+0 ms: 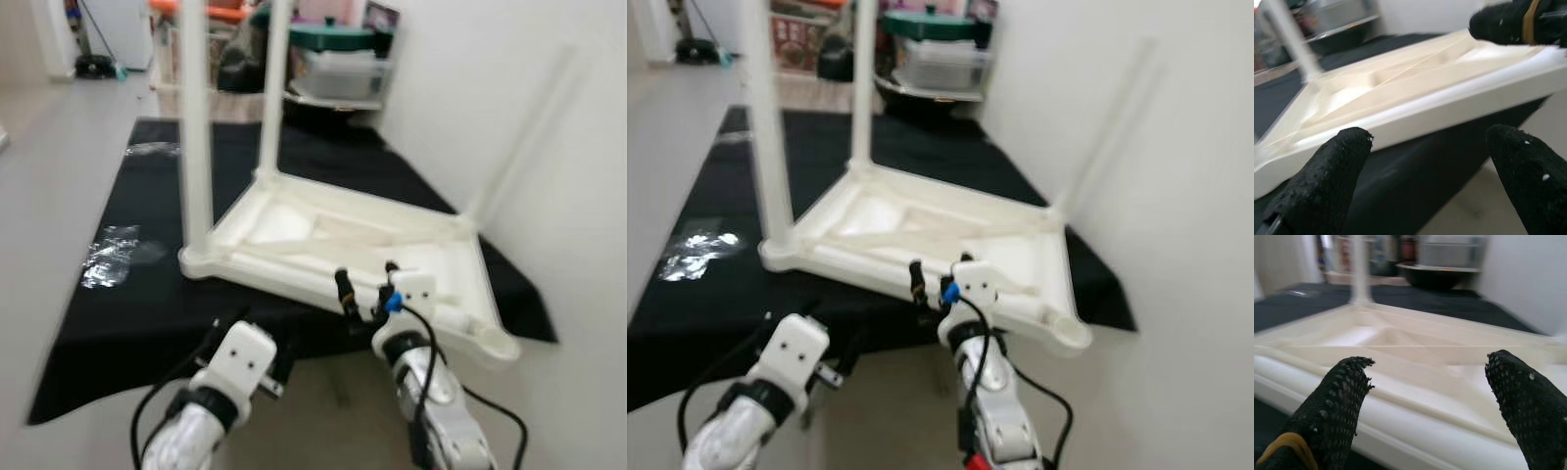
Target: Building children table
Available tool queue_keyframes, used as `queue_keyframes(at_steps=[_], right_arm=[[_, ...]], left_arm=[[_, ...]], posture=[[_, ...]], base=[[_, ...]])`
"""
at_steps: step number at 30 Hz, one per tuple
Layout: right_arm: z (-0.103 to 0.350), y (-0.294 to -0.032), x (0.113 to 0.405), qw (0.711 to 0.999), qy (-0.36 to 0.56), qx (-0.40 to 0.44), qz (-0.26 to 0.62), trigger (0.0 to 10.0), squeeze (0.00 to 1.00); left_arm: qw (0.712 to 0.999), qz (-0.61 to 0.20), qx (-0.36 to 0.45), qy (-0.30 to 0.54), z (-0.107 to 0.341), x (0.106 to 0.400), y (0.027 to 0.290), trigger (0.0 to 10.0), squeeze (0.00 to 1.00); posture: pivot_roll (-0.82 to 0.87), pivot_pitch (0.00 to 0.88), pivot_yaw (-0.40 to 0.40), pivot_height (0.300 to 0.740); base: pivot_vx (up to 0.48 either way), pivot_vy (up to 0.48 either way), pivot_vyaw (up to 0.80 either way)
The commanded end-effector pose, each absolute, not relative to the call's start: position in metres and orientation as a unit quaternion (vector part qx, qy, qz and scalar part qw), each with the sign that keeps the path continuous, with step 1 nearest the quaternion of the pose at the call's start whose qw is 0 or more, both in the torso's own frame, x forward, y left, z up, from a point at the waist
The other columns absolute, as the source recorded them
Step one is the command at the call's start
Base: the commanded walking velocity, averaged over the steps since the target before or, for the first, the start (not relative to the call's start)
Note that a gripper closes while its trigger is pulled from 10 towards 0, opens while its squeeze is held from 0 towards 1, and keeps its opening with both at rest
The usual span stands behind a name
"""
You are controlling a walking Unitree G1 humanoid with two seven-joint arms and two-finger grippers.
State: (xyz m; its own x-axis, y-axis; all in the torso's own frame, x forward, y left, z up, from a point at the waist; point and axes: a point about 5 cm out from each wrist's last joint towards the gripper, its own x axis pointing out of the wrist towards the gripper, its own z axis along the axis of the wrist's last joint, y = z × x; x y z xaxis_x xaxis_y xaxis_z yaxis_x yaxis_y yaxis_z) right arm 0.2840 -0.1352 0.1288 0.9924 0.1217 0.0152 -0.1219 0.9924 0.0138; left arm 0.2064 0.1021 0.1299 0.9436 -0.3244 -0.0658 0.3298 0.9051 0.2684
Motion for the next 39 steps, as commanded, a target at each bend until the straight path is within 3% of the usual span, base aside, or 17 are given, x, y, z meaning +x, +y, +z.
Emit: queue_keyframes(at_steps=[1, 11, 14, 15, 19, 20, 27, 32, 33, 39], right_arm=[[0.139, -0.138, 0.294, 0.998, -0.019, 0.011, 0.054, 10.0, 0.0], [0.171, -0.153, 0.338, 0.998, -0.018, 0.028, 0.061, 10.0, 0.0], [0.181, -0.177, 0.356, 0.993, 0.009, 0.07, 0.091, 10.0, 0.0], [0.181, -0.193, 0.366, 0.989, 0.062, 0.1, 0.091, 10.0, 0.0], [0.183, -0.201, 0.372, 0.987, 0.086, 0.099, 0.089, 10.0, 0.0], [0.194, -0.229, 0.378, 0.989, 0.101, 0.092, 0.059, 10.0, 0.0], [0.214, -0.27, 0.374, 0.99, 0.064, 0.108, 0.064, 10.0, 0.0], [0.201, -0.267, 0.362, 0.968, 0.111, 0.157, 0.16, 10.0, 0.0], [0.195, -0.274, 0.352, 0.952, 0.159, 0.181, 0.188, 10.0, 0.0], [0.185, -0.3, 0.334, 0.936, 0.233, 0.197, 0.177, 10.0, 0.0]], left_arm=[[0.978, -0.156, 0.137, 0.015, 0.128, 0.207, 0.106, 10.0, 0.0], [0.98, -0.15, 0.129, 0.023, 0.126, 0.204, 0.108, 10.0, 0.0], [0.98, -0.152, 0.127, 0.026, 0.125, 0.201, 0.107, 10.0, 0.0], [0.979, -0.161, 0.122, 0.031, 0.125, 0.2, 0.106, 10.0, 0.0], [0.978, -0.166, 0.12, 0.033, 0.125, 0.199, 0.105, 10.0, 0.0], [0.977, -0.173, 0.118, 0.037, 0.125, 0.196, 0.105, 10.0, 0.0], [0.976, -0.18, 0.111, 0.043, 0.126, 0.194, 0.104, 10.0, 0.0], [0.977, -0.179, 0.11, 0.043, 0.127, 0.193, 0.105, 10.0, 0.0], [0.976, -0.18, 0.107, 0.054, 0.126, 0.191, 0.109, 10.0, 0.0], [0.973, -0.19, 0.101, 0.081, 0.119, 0.188, 0.118, 10.0, 0.0]], posture=[[0.1, 0.01, -0.145, 0.74], [0.11, 0.007, -0.154, 0.74], [0.11, 0.008, -0.149, 0.74], [0.11, 0.021, -0.139, 0.74], [0.11, 0.021, -0.139, 0.74], [0.09, 0.064, -0.132, 0.74], [0.09, 0.079, -0.131, 0.74], [0.09, 0.087, -0.125, 0.74], [0.09, 0.089, -0.117, 0.74], [0.08, 0.085, -0.101, 0.74]], base=[[0.0, 0.0, 0.0], [0.0, 0.0, 0.0], [0.0, 0.0, 0.0], [0.0, 0.0, 0.0], [0.0, 0.0, 0.0], [0.0, 0.0, 0.0], [0.0, 0.0, 0.0], [0.0, 0.0, 0.0], [0.0, 0.0, 0.0], [0.0, 0.0, 0.0]])
